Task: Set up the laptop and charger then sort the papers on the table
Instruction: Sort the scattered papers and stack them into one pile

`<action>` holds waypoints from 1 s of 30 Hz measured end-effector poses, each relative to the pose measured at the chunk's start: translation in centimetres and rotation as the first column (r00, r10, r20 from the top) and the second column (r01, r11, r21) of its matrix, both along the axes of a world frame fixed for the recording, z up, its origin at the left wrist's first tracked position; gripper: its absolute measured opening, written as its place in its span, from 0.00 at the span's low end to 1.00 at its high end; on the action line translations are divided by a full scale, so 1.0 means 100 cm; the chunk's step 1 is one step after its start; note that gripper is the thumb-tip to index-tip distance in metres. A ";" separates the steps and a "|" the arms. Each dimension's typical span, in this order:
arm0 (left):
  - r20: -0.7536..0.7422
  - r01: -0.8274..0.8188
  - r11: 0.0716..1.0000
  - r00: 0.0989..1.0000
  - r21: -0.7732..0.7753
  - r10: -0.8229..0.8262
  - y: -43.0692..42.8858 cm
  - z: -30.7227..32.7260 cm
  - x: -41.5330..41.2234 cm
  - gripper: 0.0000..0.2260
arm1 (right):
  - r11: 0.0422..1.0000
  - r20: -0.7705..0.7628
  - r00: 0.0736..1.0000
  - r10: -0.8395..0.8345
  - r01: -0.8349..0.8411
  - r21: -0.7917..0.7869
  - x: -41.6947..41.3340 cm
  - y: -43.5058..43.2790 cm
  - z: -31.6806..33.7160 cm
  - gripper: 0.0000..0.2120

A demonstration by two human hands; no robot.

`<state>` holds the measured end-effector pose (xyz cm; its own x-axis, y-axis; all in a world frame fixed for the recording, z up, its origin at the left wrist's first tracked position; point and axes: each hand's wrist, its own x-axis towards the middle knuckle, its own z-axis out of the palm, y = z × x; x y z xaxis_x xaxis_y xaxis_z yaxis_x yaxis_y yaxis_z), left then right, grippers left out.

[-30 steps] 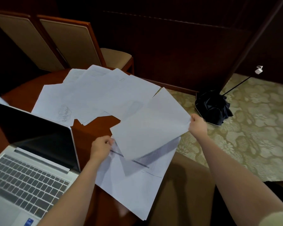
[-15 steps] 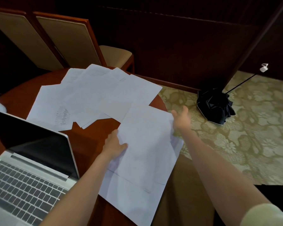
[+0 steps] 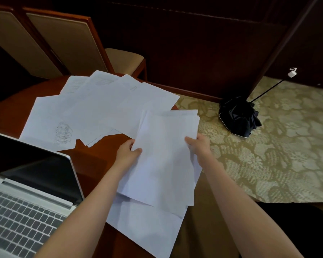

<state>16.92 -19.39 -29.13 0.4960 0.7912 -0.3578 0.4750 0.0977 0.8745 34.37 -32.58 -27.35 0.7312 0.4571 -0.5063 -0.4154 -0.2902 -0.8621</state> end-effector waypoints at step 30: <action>0.540 -0.234 0.968 0.828 0.086 0.152 -0.016 0.084 -0.020 0.12 | 0.900 0.385 0.920 -0.072 -0.107 0.423 -0.054 -0.023 0.053 0.17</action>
